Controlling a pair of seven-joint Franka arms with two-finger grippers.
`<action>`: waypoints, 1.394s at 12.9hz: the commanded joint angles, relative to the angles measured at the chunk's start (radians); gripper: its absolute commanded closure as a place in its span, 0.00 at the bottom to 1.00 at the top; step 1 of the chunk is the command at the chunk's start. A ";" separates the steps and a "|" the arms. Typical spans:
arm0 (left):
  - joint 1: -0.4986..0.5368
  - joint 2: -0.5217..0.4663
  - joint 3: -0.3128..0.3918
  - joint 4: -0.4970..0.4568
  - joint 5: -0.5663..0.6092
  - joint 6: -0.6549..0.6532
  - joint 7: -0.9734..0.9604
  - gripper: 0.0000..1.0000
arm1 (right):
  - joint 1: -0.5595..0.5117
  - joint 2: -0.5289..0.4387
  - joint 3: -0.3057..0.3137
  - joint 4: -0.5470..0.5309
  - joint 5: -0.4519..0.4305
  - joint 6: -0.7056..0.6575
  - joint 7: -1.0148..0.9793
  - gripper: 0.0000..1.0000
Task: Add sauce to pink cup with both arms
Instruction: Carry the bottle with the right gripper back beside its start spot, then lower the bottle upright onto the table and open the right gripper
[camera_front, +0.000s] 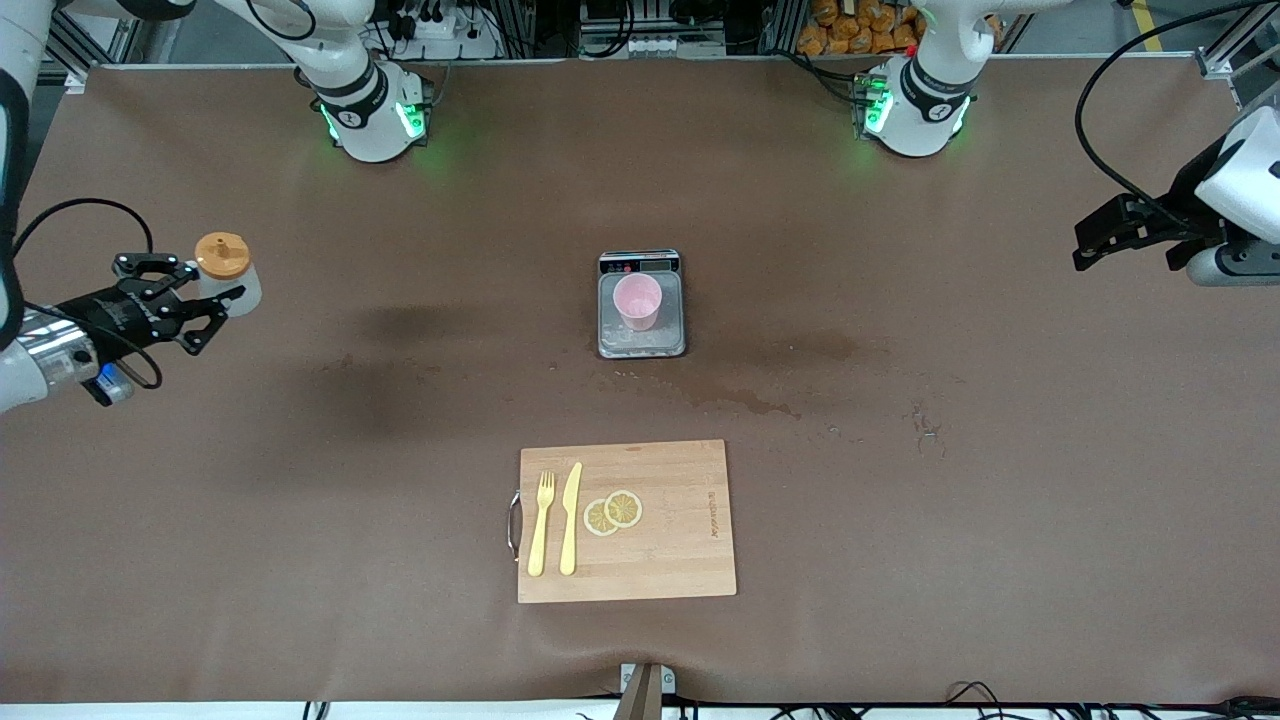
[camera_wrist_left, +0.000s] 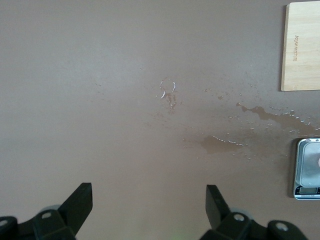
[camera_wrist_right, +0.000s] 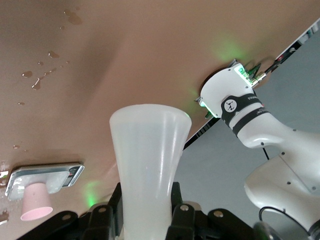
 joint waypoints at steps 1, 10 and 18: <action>-0.003 -0.008 -0.001 -0.004 0.008 -0.011 -0.011 0.00 | -0.076 0.019 0.015 -0.016 0.024 -0.013 -0.131 0.59; -0.005 -0.008 -0.001 -0.011 0.008 -0.011 -0.011 0.00 | -0.228 0.242 0.014 -0.015 0.113 0.059 -0.453 0.56; -0.005 -0.005 -0.001 -0.011 0.008 -0.009 -0.011 0.00 | -0.281 0.401 0.014 -0.018 0.161 0.141 -0.607 0.53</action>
